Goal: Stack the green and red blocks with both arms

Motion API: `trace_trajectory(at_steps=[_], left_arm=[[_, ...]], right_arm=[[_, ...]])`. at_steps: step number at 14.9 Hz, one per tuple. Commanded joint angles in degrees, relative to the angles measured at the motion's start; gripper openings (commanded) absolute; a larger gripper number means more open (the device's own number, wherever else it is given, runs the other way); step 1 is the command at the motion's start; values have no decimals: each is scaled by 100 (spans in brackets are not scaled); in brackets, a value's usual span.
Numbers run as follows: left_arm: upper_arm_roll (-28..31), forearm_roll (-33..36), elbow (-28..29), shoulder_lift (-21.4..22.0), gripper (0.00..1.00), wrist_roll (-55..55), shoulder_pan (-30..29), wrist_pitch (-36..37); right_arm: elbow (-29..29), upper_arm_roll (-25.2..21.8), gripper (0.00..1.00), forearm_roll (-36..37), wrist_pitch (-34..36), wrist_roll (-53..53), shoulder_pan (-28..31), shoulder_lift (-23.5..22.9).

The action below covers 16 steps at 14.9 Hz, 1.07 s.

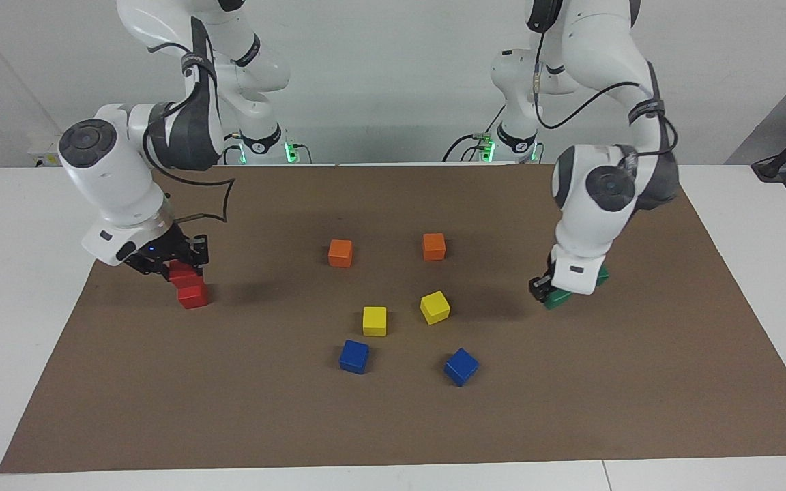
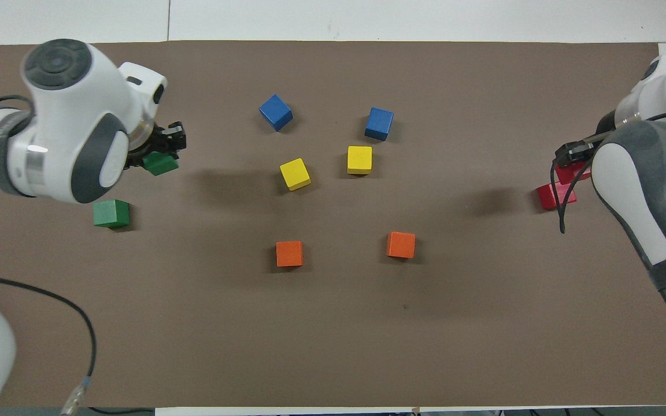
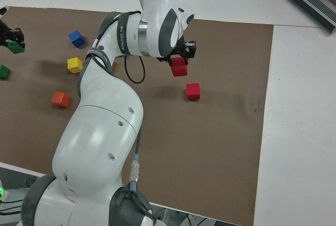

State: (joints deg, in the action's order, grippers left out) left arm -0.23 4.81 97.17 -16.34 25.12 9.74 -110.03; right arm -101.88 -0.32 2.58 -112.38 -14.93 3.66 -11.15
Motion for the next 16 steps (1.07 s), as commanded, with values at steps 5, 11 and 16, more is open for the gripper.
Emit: trace_trajectory(at_steps=[5,11,16], left_arm=[[-48,-183,1128,824,0,-3092,-1106,-88],[-48,-305,2016,1115,0,-3180,-1124,-888],[-39,-1000,2140,1177,0,-3067,-1431,-915]], right_arm=[[-1229,94,0,59,-1242,-186,434,218],[-1370,102,0,-90,-1321,-98,381,236],[-1379,102,0,-214,-1339,-54,337,183]])
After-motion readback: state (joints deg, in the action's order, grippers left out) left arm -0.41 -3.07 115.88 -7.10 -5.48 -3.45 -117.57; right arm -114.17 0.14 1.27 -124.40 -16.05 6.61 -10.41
